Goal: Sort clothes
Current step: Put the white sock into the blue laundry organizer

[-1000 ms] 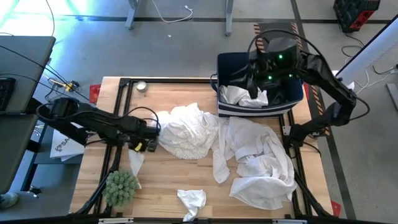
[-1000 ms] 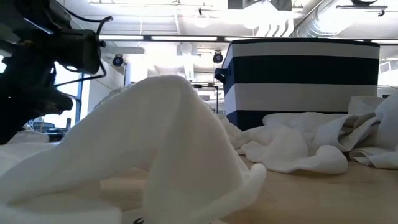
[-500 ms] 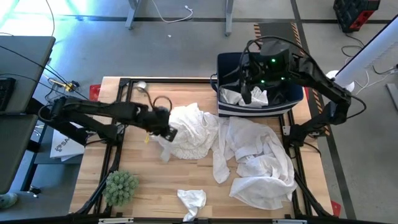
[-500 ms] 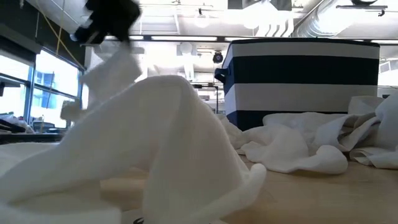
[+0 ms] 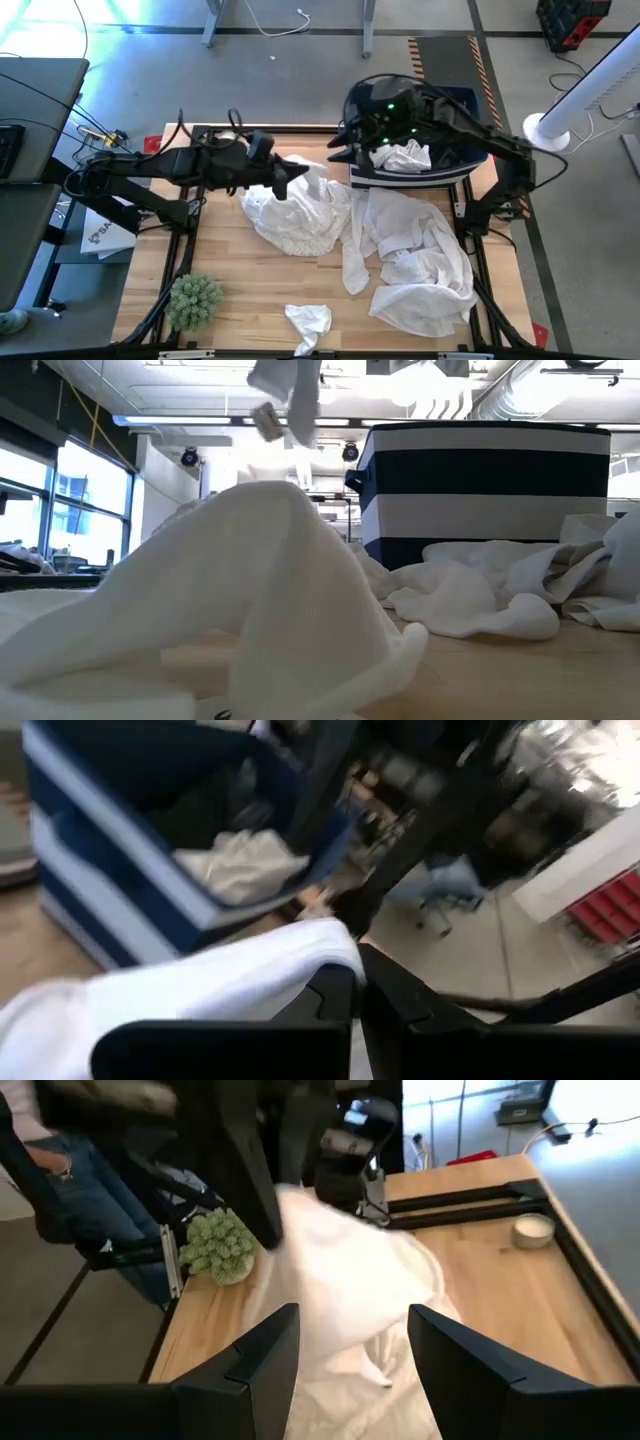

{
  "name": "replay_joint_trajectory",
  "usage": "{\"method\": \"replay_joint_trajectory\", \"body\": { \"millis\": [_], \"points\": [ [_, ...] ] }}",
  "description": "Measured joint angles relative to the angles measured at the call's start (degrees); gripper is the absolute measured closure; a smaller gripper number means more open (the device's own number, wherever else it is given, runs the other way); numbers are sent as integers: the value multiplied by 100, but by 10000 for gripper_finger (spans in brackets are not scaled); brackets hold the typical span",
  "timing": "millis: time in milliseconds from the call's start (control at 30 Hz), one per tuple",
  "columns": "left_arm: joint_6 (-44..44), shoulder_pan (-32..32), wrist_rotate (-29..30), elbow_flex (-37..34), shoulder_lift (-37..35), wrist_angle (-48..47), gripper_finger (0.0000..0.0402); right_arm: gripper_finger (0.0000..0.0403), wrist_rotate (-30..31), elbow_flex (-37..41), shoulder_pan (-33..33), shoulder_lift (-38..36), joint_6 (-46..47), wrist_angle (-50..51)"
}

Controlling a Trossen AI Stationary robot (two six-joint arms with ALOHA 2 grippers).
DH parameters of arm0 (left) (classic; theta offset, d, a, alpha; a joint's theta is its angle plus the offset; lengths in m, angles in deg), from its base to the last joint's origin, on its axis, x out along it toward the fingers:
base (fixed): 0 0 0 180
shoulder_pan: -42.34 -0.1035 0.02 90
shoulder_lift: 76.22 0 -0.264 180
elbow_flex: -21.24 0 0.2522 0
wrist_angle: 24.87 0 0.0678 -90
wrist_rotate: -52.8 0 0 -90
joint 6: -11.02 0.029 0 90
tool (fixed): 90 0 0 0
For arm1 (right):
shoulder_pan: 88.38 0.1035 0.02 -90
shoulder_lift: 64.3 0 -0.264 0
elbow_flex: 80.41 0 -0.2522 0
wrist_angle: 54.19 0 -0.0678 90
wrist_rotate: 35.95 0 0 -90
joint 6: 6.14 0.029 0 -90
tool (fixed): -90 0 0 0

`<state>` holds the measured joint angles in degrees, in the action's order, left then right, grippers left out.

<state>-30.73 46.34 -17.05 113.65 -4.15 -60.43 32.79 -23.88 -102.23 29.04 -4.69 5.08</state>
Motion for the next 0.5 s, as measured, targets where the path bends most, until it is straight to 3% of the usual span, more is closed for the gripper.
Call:
{"method": "replay_joint_trajectory", "body": {
  "millis": [300,367,500],
  "points": [
    [203,-30,1,-1,2,362,400,230,22,7,417,545,-48,-248],
    [199,-28,6,-1,2,366,400,265,100,7,487,598,-14,-459],
    [301,-28,104,-1,2,367,375,379,258,-25,529,582,1,-716]
  ]
}}
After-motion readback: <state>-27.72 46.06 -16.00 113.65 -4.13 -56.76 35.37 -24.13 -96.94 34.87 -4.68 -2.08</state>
